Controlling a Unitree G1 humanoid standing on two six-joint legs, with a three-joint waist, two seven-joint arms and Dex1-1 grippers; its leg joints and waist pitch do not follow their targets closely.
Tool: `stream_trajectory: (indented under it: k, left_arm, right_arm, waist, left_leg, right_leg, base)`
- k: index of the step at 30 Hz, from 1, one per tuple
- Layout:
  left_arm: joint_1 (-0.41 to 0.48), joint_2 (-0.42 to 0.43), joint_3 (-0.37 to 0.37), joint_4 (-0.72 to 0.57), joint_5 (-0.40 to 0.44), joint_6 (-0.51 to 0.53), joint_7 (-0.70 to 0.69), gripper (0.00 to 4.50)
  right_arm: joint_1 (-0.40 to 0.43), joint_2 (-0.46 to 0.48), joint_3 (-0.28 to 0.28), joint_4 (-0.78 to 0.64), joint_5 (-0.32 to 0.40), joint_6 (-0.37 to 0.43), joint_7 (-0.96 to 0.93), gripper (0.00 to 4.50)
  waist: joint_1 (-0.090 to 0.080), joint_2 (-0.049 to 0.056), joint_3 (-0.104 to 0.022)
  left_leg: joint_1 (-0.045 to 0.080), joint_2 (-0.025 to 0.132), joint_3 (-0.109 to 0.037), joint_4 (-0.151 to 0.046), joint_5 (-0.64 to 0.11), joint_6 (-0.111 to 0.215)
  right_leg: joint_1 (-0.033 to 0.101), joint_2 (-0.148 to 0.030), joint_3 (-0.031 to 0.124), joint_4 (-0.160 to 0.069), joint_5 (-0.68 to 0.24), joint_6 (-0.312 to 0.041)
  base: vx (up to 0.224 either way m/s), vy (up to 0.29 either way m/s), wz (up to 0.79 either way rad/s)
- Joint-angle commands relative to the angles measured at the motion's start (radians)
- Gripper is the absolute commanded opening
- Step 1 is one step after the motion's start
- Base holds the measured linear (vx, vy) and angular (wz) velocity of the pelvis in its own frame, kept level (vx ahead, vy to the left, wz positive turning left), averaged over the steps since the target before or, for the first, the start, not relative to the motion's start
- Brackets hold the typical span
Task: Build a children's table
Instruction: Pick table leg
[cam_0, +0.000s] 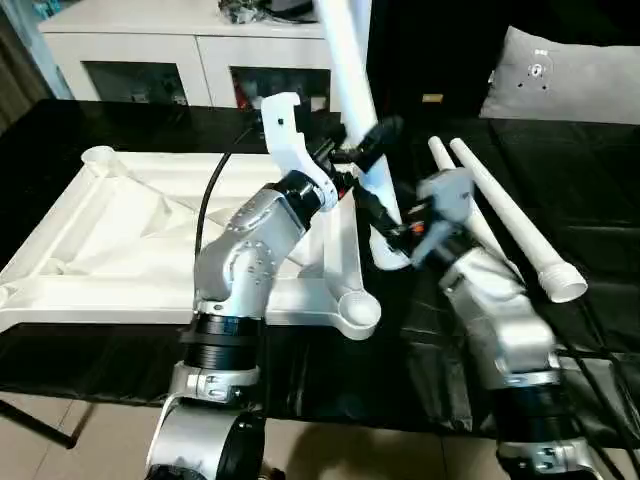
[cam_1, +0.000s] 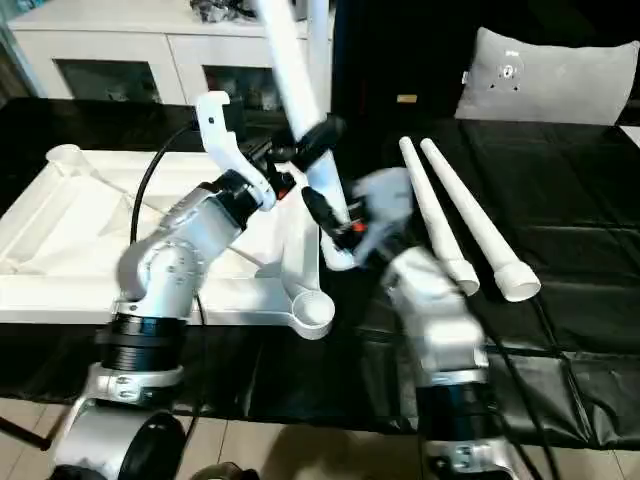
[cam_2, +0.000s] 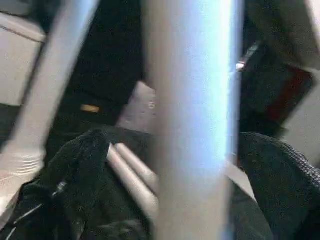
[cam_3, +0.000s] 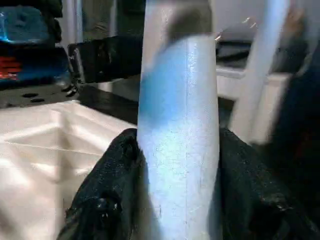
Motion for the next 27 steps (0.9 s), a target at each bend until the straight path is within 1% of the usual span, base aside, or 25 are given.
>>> stream_trajectory:
  k: [1,2,3,4,6,7,8,10,12,14,15,16,19,21,23,27]
  left_arm:
    - [-0.022,-0.026,0.007,0.022,0.02,-0.021,0.026,4.16]
    - [-0.023,-0.03,0.004,0.03,0.032,-0.033,0.038,4.16]
    - [-0.023,-0.03,0.004,0.03,0.033,-0.034,0.039,4.16]
    - [-0.023,-0.034,0.004,0.033,0.037,-0.041,0.049,4.16]
    - [-0.023,-0.036,0.003,0.034,0.037,-0.043,0.054,4.16]
    - [-0.022,-0.04,-0.001,0.034,0.04,-0.049,0.07,4.16]
    - [-0.022,-0.04,-0.001,0.034,0.04,-0.049,0.07,4.16]
    - [-0.02,-0.046,-0.004,0.033,0.032,-0.053,0.067,4.16]
    - [-0.019,-0.066,0.008,0.027,-0.004,-0.044,0.064,4.16]
    - [-0.018,-0.081,0.02,0.022,-0.037,-0.03,0.065,4.16]
    - [-0.018,-0.082,0.021,0.022,-0.043,-0.027,0.064,4.16]
    - [-0.017,-0.085,0.024,0.021,-0.055,-0.023,0.063,4.16]
    - [-0.015,-0.086,0.024,0.019,-0.072,-0.018,0.061,4.16]
    - [-0.015,-0.086,0.024,0.019,-0.074,-0.019,0.062,4.16]
    - [-0.015,-0.082,0.022,0.019,-0.083,-0.022,0.064,4.16]
    - [-0.017,-0.072,0.02,0.021,-0.105,-0.025,0.069,4.16]
  right_arm:
    - [-0.012,0.0,0.028,0.02,-0.077,-0.091,-0.076,1.86]
    - [-0.016,-0.006,0.053,0.045,-0.138,-0.153,-0.129,1.86]
    - [-0.016,-0.007,0.054,0.047,-0.142,-0.158,-0.133,1.86]
    - [-0.019,-0.007,0.062,0.067,-0.181,-0.202,-0.173,1.86]
    - [-0.02,-0.003,0.061,0.077,-0.191,-0.221,-0.189,1.86]
    - [-0.023,-0.005,0.064,0.101,-0.234,-0.271,-0.238,1.86]
    - [-0.023,-0.005,0.064,0.101,-0.234,-0.271,-0.238,1.86]
    - [-0.026,-0.008,0.075,0.12,-0.256,-0.301,-0.253,1.86]
    - [-0.032,-0.013,0.087,0.149,-0.285,-0.33,-0.287,1.86]
    - [-0.042,-0.019,0.086,0.179,-0.304,-0.35,-0.327,1.86]
    - [-0.047,-0.024,0.088,0.186,-0.313,-0.355,-0.334,1.86]
    - [-0.054,-0.031,0.091,0.2,-0.328,-0.37,-0.345,1.86]
    - [-0.066,-0.04,0.099,0.227,-0.346,-0.402,-0.353,1.86]
    - [-0.069,-0.043,0.102,0.235,-0.354,-0.412,-0.358,1.86]
    - [-0.073,-0.043,0.107,0.251,-0.368,-0.428,-0.374,1.86]
    - [-0.084,-0.043,0.11,0.278,-0.368,-0.45,-0.391,1.86]
  waist:
    - [-0.001,-0.016,-0.07]
    - [-0.001,-0.017,-0.07]
    - [-0.003,-0.017,-0.07]
    - [-0.003,-0.018,-0.072]
    - [-0.003,-0.018,-0.071]
    - [-0.002,-0.018,-0.072]
    - [-0.003,-0.018,-0.072]
    - [-0.003,-0.018,-0.073]
    - [-0.004,-0.019,-0.073]
    - [-0.004,-0.021,-0.072]
    - [-0.004,-0.018,-0.073]
    - [-0.005,-0.019,-0.073]
    - [-0.006,-0.021,-0.072]
    - [-0.005,-0.019,-0.074]
    - [-0.006,-0.021,-0.074]
    - [-0.006,-0.02,-0.074]
  left_leg:
    - [0.017,0.074,-0.041,-0.062,-0.125,0.056]
    - [0.014,0.075,-0.041,-0.061,-0.118,0.054]
    - [0.017,0.072,-0.038,-0.061,-0.125,0.051]
    - [0.016,0.073,-0.039,-0.059,-0.121,0.055]
    - [0.016,0.073,-0.039,-0.059,-0.124,0.066]
    - [0.017,0.074,-0.038,-0.059,-0.121,0.07]
    - [0.015,0.075,-0.039,-0.059,-0.117,0.07]
    - [0.014,0.074,-0.038,-0.057,-0.111,0.082]
    - [0.014,0.074,-0.038,-0.056,-0.109,0.09]
    - [0.013,0.072,-0.036,-0.055,-0.111,0.094]
    - [0.015,0.07,-0.036,-0.053,-0.111,0.093]
    - [0.014,0.071,-0.035,-0.053,-0.112,0.092]
    - [0.014,0.07,-0.035,-0.052,-0.124,0.098]
    - [0.014,0.071,-0.036,-0.052,-0.114,0.102]
    - [0.014,0.071,-0.035,-0.051,-0.112,0.106]
    - [0.014,0.07,-0.035,-0.05,-0.115,0.11]
  right_leg:
    - [0.049,-0.105,0.066,-0.086,-0.202,-0.13]
    - [0.048,-0.107,0.066,-0.086,-0.198,-0.132]
    - [0.047,-0.103,0.065,-0.086,-0.201,-0.136]
    - [0.05,-0.105,0.066,-0.084,-0.193,-0.137]
    - [0.049,-0.103,0.066,-0.083,-0.188,-0.141]
    - [0.048,-0.103,0.066,-0.082,-0.182,-0.141]
    - [0.047,-0.103,0.066,-0.08,-0.174,-0.144]
    - [0.049,-0.102,0.066,-0.077,-0.148,-0.149]
    - [0.049,-0.102,0.066,-0.075,-0.134,-0.157]
    - [0.048,-0.101,0.066,-0.075,-0.134,-0.161]
    - [0.048,-0.1,0.065,-0.073,-0.135,-0.165]
    - [0.048,-0.099,0.065,-0.074,-0.136,-0.164]
    - [0.048,-0.098,0.065,-0.076,-0.148,-0.155]
    - [0.048,-0.097,0.065,-0.072,-0.13,-0.156]
    - [0.048,-0.096,0.065,-0.07,-0.118,-0.161]
    - [0.049,-0.096,0.064,-0.07,-0.122,-0.163]
  base:
    - [0.0,0.0,0.0]
    - [0.0,0.0,0.0]
    - [0.0,0.0,0.0]
    - [0.0,0.0,0.0]
    - [0.0,0.0,0.0]
    - [0.0,0.0,0.0]
    - [0.0,0.0,0.0]
    - [0.0,0.0,0.0]
    - [0.0,0.0,0.0]
    - [0.0,0.0,0.0]
    - [0.0,0.0,0.0]
    - [0.0,0.0,0.0]
    - [0.0,0.0,0.0]
    - [0.0,0.0,0.0]
    - [0.0,0.0,0.0]
    - [0.0,0.0,0.0]
